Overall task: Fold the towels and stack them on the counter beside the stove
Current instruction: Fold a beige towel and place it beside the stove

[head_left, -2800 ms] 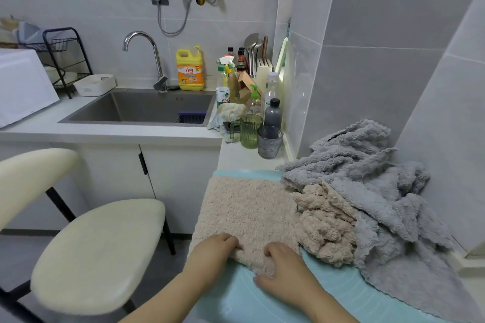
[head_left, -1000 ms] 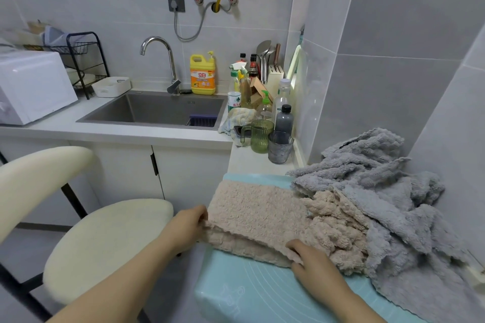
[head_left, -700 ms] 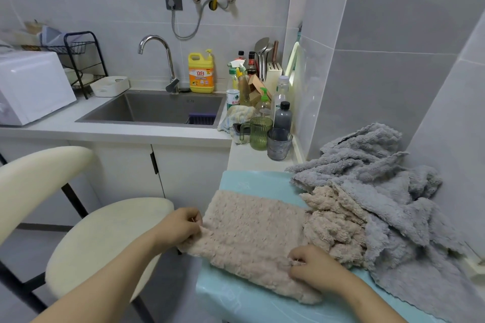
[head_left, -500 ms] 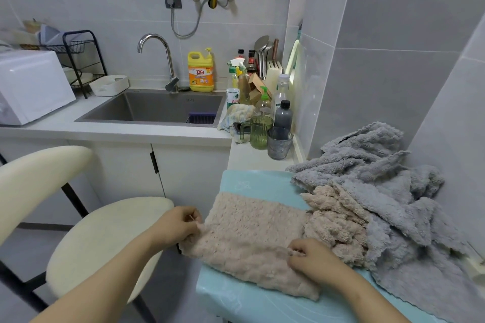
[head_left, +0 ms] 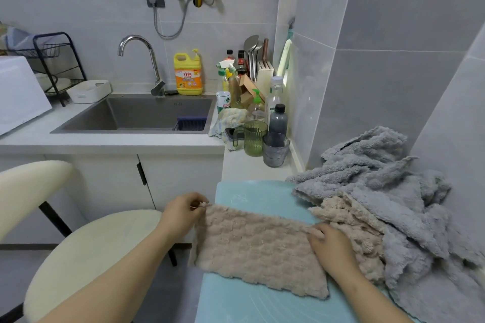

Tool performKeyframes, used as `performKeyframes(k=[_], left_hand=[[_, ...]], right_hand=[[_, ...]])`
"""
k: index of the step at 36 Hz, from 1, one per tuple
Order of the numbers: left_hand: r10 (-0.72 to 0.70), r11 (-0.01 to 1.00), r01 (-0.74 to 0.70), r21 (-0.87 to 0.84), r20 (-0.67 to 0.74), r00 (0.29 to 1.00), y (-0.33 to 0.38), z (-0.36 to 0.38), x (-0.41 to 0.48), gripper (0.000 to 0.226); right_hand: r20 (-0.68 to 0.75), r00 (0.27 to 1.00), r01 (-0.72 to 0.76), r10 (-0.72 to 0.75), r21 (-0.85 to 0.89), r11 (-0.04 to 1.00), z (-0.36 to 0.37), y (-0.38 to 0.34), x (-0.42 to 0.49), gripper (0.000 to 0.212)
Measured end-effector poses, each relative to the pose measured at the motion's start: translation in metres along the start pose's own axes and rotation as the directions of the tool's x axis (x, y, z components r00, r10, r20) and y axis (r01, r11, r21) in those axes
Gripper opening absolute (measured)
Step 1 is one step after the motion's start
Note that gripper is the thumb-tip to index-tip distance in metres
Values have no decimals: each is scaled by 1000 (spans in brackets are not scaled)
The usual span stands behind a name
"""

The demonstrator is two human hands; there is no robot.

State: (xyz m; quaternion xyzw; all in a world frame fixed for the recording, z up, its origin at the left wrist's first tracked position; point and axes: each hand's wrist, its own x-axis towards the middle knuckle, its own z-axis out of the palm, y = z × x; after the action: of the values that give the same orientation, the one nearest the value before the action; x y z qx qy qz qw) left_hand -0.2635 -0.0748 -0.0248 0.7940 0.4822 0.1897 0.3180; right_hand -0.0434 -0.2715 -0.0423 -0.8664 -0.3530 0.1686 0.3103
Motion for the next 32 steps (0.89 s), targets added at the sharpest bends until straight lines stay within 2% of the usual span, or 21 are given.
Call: performKeyframes(k=[2, 6, 10, 13, 16, 18, 20, 22, 25, 29, 32], left_hand=[[10, 1000, -10, -2, 43, 999, 0, 3, 12, 15], [18, 1000, -16, -24, 102, 995, 1, 15, 32, 18], [-71, 995, 57, 82, 185, 980, -6, 30, 43, 32], [-196, 976, 164, 144, 255, 947, -7, 37, 41, 34], [-309, 940, 340, -22, 366, 878, -11, 41, 36, 50], [-322, 877, 450, -168, 490, 810, -13, 43, 33, 60], [-286, 831, 490, -264, 552, 783, -13, 43, 27, 36], [-277, 835, 471, -284, 523, 806, -16, 45, 25, 28], [-325, 848, 453, -275, 405, 854, -20, 40, 23, 35], [-321, 807, 461, -370, 380, 867, -22, 36, 17, 29], [-323, 779, 435, -451, 306, 895, -28, 33, 12, 28]], right_hand=[[0, 999, -44, 44, -7, 999, -3, 1, 6, 35], [-22, 997, -76, 76, 8, 997, 4, 8, 18, 30], [-2, 995, -105, 105, -20, 994, 12, 9, 24, 32], [45, 990, -127, 131, -87, 988, 14, 5, 26, 35], [77, 989, -112, 123, -140, 984, 14, 5, 28, 34], [95, 988, -104, 119, -154, 983, 16, 4, 27, 33], [113, 987, -95, 118, -191, 977, 18, 3, 27, 35], [121, 986, -88, 114, -203, 975, 18, 2, 27, 36], [127, 987, -64, 97, -245, 967, 18, 0, 27, 33], [71, 997, 19, 7, -361, 932, 25, -10, 29, 31], [16, 998, 62, -60, -267, 962, 27, -18, 31, 26]])
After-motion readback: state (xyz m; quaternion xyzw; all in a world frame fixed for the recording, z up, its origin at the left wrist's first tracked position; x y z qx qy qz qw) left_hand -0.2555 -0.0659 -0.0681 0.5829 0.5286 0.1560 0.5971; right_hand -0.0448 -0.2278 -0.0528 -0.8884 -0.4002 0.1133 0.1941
